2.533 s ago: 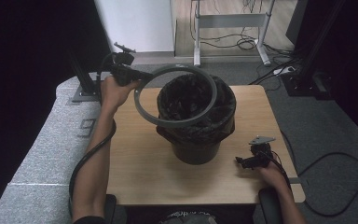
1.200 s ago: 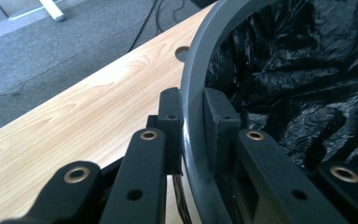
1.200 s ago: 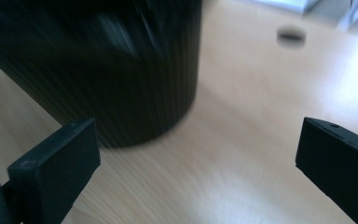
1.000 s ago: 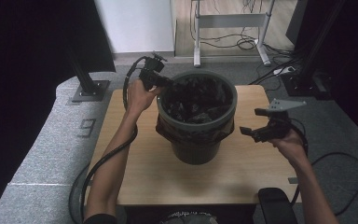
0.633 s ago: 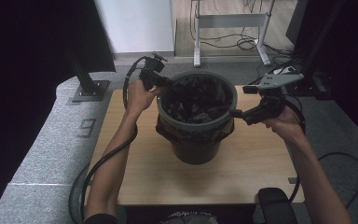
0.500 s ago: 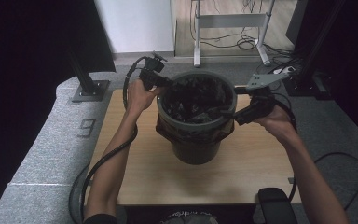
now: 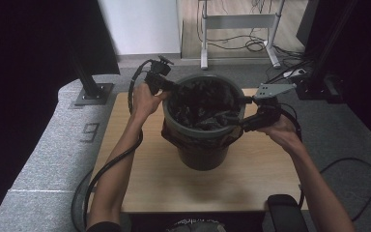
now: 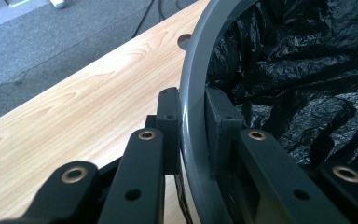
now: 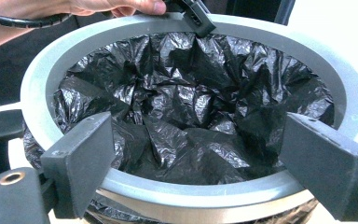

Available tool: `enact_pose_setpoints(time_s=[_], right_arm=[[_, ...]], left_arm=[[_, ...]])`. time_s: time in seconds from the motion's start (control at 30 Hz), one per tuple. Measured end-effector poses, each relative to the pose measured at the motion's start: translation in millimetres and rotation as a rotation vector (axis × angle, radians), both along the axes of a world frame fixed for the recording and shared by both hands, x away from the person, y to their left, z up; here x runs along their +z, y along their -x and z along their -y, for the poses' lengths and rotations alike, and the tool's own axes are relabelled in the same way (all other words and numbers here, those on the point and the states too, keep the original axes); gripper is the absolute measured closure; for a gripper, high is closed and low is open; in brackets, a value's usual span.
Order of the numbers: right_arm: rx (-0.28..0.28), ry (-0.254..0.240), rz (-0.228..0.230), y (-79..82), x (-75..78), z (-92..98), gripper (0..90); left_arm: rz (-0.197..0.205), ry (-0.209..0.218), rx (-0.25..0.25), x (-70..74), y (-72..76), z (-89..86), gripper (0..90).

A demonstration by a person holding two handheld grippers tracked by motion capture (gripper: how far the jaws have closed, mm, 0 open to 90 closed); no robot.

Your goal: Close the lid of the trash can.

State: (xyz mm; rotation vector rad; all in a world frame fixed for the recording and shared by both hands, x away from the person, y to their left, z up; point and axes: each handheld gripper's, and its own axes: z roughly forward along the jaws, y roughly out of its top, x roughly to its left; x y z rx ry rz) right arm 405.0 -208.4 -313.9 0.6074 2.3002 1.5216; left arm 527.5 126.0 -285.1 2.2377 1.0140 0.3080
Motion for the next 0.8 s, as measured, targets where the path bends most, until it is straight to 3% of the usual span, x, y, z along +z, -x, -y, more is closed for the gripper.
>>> enact_pose_setpoints(time_s=[0.13,0.2,0.33,0.43,0.57,0.63,0.7,0.8], right_arm=[[0.022,-0.023,-0.009,-1.9,-3.7,-0.2,16.1],[0.046,-0.049,-0.015,-2.8,-6.7,1.8,25.3],[0.063,-0.080,-0.015,-2.6,-10.0,3.6,26.6],[0.054,-0.073,-0.010,-2.9,-9.8,4.2,29.7],[0.032,-0.024,-0.028,-1.7,-3.4,2.4,29.2],[0.018,0.004,-0.033,-0.4,1.2,2.1,25.1],[0.008,0.024,-0.030,1.7,6.1,3.0,21.0],[-0.020,0.031,-0.026,4.6,12.6,6.3,13.3]], left_arm=[[0.001,0.012,0.000,-0.6,0.1,-1.2,77.4],[0.006,0.011,0.000,-0.8,0.5,-1.1,77.4],[0.016,0.010,-0.005,-1.2,0.9,-1.3,77.6],[0.016,0.026,-0.008,-1.8,0.9,-3.4,77.4],[0.050,-0.020,-0.030,-0.2,2.5,0.1,76.5],[0.075,-0.031,-0.023,0.1,2.2,-1.7,70.4],[0.097,-0.028,-0.024,-0.1,2.5,-4.3,58.3],[0.113,0.024,-0.052,0.1,3.9,-10.9,41.2]])
